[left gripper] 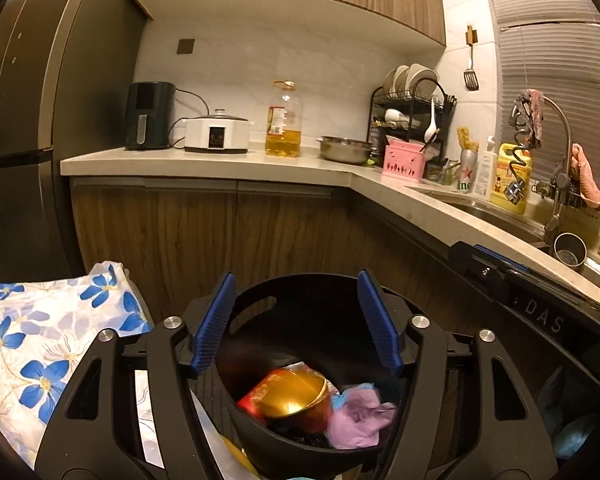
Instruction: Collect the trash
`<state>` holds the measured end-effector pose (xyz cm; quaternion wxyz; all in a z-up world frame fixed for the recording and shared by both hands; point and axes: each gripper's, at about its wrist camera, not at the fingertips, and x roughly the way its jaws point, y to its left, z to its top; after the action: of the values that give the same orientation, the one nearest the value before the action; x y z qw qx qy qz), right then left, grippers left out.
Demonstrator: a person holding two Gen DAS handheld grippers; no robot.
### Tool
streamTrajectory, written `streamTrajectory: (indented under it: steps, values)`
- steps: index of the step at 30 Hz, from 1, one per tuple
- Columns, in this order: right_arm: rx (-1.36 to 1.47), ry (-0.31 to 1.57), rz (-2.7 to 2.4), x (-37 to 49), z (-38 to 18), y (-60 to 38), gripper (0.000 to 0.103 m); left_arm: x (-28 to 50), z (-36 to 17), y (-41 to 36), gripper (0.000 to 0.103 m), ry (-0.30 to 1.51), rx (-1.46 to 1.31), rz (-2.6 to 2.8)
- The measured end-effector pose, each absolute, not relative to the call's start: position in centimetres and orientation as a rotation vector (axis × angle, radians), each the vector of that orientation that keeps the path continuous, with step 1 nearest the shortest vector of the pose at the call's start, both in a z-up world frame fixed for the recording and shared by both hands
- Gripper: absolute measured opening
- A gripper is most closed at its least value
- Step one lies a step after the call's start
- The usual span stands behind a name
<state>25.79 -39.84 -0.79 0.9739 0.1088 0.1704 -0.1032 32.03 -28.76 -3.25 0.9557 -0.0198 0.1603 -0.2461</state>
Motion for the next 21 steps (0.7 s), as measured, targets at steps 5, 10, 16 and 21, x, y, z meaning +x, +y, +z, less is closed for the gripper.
streamTrajectory:
  steps: [5, 10, 16, 21]
  values:
    - [0.228, 0.352, -0.221, 25.5, -1.3, -39.8, 0.038, 32.2, -3.6, -27.5, 0.071, 0.342, -0.065, -0.475]
    - [0.214, 0.363, -0.244, 24.9, -1.8, -39.2, 0.060, 31.6, -3.9, -26.0, 0.080, 0.361, -0.048, -0.407]
    - [0.189, 0.382, -0.270, 23.6, -2.0, -37.9, 0.086, 29.8, -3.9, -23.4, 0.085, 0.384, -0.026, -0.305]
    - [0.160, 0.410, -0.298, 22.3, -2.0, -36.4, 0.087, 27.2, -3.6, -21.4, 0.090, 0.381, 0.023, -0.238]
